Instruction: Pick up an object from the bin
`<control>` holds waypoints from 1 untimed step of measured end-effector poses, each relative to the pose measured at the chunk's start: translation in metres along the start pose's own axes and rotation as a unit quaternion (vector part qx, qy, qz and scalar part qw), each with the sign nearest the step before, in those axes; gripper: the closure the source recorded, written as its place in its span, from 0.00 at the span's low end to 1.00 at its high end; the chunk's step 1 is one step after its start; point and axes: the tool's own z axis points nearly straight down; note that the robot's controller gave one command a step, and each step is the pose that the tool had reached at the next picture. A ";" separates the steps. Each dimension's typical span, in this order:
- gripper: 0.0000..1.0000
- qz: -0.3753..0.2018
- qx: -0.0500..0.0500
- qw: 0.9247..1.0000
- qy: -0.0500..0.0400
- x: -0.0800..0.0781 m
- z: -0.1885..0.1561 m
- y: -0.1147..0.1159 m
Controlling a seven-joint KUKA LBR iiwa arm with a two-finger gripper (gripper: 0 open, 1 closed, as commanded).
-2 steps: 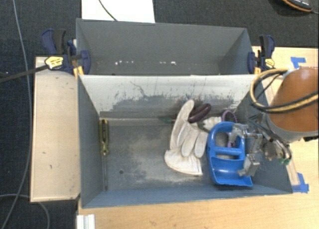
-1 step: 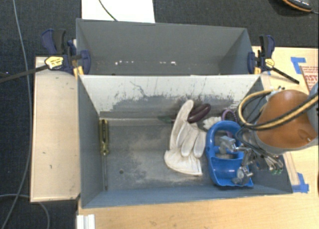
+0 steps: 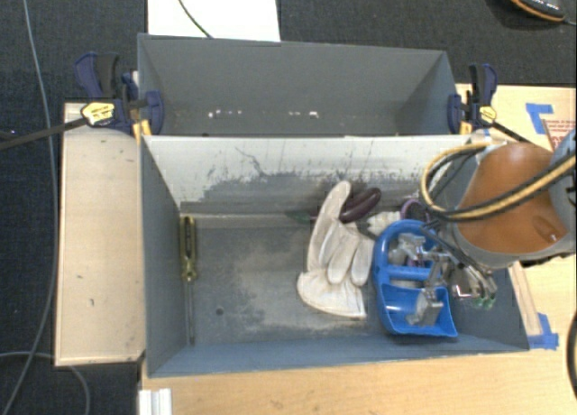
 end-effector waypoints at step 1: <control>0.00 -0.298 0.001 0.955 -0.001 0.000 0.033 -0.021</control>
Offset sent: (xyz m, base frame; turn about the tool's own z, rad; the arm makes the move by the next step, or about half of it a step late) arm -0.0039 -0.0266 -0.0510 -0.5304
